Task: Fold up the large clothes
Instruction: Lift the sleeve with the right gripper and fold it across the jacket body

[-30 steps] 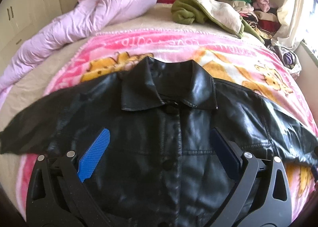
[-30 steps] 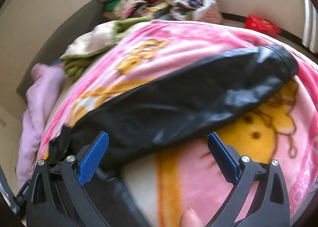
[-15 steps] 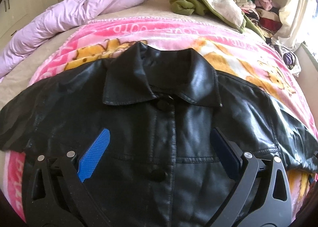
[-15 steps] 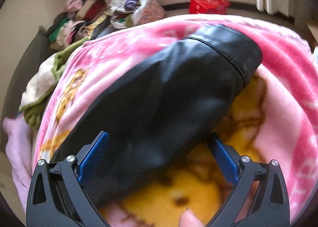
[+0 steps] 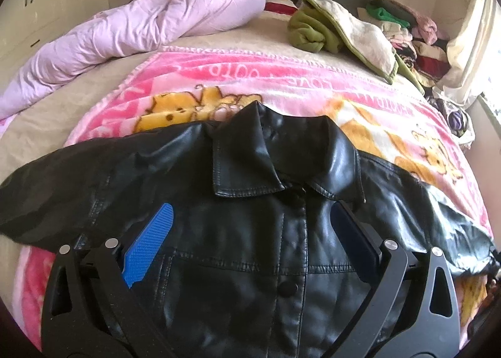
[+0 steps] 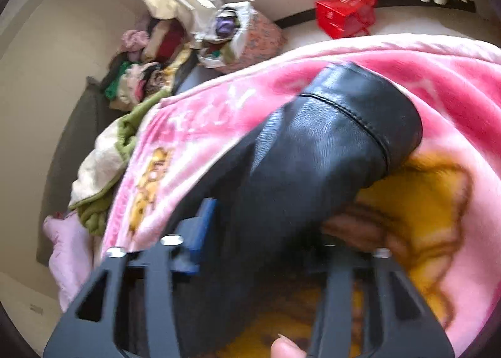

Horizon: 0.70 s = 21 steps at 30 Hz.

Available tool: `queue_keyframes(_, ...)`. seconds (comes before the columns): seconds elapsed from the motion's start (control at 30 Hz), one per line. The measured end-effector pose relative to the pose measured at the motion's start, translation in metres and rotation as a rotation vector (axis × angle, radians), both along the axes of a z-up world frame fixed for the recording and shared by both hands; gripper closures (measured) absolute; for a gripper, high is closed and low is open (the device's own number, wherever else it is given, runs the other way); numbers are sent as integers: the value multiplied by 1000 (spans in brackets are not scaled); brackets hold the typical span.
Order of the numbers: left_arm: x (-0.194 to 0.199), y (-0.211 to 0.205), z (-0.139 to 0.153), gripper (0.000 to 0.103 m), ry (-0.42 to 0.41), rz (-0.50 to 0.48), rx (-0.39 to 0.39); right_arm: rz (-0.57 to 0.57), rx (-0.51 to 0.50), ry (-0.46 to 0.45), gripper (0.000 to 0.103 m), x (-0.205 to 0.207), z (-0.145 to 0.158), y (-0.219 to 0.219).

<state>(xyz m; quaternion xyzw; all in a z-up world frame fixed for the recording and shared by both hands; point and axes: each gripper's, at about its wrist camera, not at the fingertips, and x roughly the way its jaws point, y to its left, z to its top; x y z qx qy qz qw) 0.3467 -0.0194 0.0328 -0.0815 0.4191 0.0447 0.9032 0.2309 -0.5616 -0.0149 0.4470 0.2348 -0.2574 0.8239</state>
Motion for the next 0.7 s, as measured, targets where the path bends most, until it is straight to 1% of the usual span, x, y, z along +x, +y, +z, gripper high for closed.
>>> queue_keyframes(0.03, -1, 1, 3, 9, -3, -2, -6, 10, -16, -9, 86, 2, 5, 2)
queue_keyframes(0.1, -3, 3, 6, 9, -8, -3, -11, 28, -66, -33, 89, 2, 19, 11)
queue_keyframes(0.2, -5, 5, 12, 9, -14, -14, -28, 84, -139, -114, 92, 5, 50, 28)
queue_keyframes(0.23, -6, 5, 14, 9, -15, -23, -31, 118, -157, -145, 92, 8, 63, 36)
queue_keyframes(0.33, -10, 9, 20, 9, -25, -30, -45, 219, -211, -199, 93, 18, 95, 64)
queue_keyframes(0.4, -12, 10, 24, 9, -28, -36, -54, 280, -244, -216, 93, 26, 112, 84)
queue_keyframes(0.53, -17, 14, 31, 9, -27, -47, -36, 409, -308, -248, 93, 43, 144, 132)
queue_keyframes(0.7, -26, 32, 42, 9, -55, -66, -105, 530, -362, -285, 93, 57, 169, 181)
